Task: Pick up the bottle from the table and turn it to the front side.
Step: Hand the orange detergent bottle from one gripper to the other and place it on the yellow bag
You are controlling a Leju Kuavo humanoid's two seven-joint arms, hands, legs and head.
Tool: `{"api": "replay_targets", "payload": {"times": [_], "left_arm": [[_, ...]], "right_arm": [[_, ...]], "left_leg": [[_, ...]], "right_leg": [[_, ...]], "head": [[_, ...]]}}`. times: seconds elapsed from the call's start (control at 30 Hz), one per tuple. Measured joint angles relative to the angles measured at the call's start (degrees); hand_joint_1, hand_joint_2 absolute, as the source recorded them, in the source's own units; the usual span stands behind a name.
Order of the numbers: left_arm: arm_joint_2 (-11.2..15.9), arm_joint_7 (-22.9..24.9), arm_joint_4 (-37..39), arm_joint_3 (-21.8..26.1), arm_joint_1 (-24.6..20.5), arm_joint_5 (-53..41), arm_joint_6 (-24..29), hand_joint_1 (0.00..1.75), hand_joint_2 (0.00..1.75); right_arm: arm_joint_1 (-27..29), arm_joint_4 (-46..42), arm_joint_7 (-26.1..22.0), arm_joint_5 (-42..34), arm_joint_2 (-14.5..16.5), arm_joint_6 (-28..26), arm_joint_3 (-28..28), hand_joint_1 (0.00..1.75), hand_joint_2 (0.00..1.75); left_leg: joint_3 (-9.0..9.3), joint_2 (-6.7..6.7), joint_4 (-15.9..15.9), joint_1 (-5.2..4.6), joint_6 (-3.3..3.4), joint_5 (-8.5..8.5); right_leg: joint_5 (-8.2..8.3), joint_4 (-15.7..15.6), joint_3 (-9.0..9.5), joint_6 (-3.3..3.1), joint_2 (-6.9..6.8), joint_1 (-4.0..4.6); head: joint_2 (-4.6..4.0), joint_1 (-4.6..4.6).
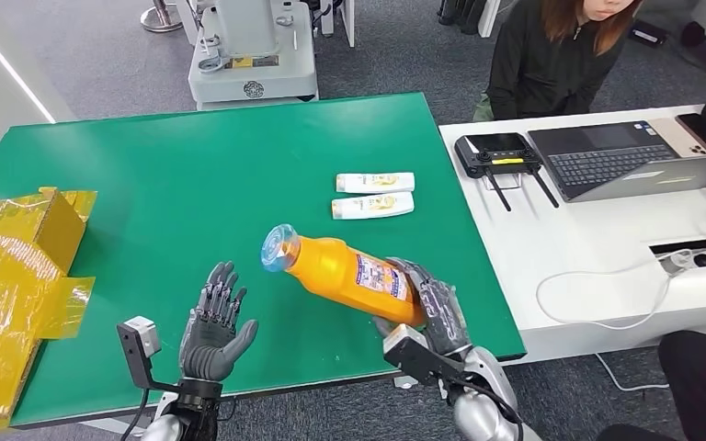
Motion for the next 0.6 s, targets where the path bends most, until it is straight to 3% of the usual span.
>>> {"api": "replay_targets", "payload": {"times": [0.23,0.4,0.5,0.6], "left_arm": [[0.45,-0.52,-0.91,0.01,-0.06,-0.57,0.85,0.00,1.75],[0.98,-3.04,-2.36,0.93,-1.31,-3.77,2.86,0.00,1.75],[1.56,-2.80,-4.00,2.17,-4.16,-4.45,1.55,0.00,1.75],[1.75,-1.79,-4.45,2.75,-8.28,-4.55,0.07,0.00,1.75]], "right_arm": [[3.61,-4.54,-0.76,-2.74,0.01,-1.06,-1.52,1.75,1.75],[4.94,-6.98,-5.45,-8.06,0.51,-3.63,-3.02,1.75,1.75],[2.82,-6.74,-7.72,-9.54,1.20,-3.49,-3.91,1.75,1.75],[-2.87,-3.57,-9.42,-9.61,2.02,-3.12,-4.39,1.75,1.75]], "left_leg": [[0.01,0.03,-0.01,0.00,0.00,0.01],[0.00,0.02,-0.01,0.00,-0.01,0.02],[0.01,0.08,-0.01,0.00,-0.04,0.06],[0.02,0.09,0.00,0.00,-0.07,0.22]], "right_leg": [[-0.01,0.00,0.00,-0.02,0.01,0.00],[0.01,0.03,0.01,-0.03,0.01,0.00],[0.05,0.07,0.00,-0.04,0.04,0.00],[0.17,0.11,-0.04,-0.06,0.06,0.00]], "head": [[0.00,0.01],[0.00,0.01],[0.00,0.00],[0.00,0.01]]}}
